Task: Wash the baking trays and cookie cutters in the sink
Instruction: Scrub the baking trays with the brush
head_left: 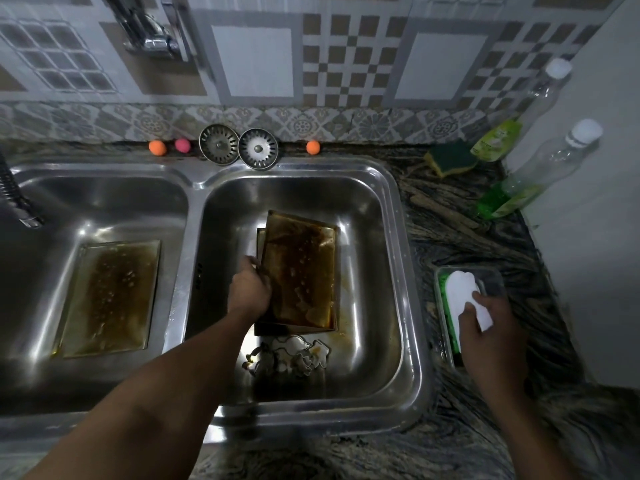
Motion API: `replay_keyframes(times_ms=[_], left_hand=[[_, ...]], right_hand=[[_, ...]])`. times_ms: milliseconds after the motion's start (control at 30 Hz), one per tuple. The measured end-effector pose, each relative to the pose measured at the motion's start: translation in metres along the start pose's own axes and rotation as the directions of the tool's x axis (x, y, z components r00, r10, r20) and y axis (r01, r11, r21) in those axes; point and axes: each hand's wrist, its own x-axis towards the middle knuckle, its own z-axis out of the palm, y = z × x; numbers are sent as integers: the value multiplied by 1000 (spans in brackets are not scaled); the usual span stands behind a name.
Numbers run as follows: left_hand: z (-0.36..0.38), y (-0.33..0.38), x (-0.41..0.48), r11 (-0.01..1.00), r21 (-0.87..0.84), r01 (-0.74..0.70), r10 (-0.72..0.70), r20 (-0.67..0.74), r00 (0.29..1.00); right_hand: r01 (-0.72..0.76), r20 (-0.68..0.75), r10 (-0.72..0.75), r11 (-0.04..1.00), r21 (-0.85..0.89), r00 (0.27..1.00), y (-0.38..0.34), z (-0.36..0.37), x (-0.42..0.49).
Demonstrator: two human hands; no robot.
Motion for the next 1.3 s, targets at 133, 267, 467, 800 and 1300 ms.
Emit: replay_keyframes(times_ms=[133, 267, 467, 800, 1300], left_hand=[[-1, 0, -5, 976, -106, -190, 196, 49, 979], [1, 4, -7, 962, -102, -253, 264, 109, 958], [-2, 8, -11, 949, -182, -259, 284, 130, 950], [-54, -1, -26, 873, 21, -487, 485, -128, 865], [-101, 20, -54, 773, 219, -596, 633, -197, 749]], right_hand=[[31, -19, -31, 999, 14, 999, 1, 0, -1], [46, -24, -46, 999, 1, 999, 0, 0, -2], [50, -28, -51, 998, -36, 998, 2, 0, -2], [58, -6, -58, 997, -50, 998, 1, 0, -3], [104, 2, -104, 994, -25, 995, -5, -6, -6]])
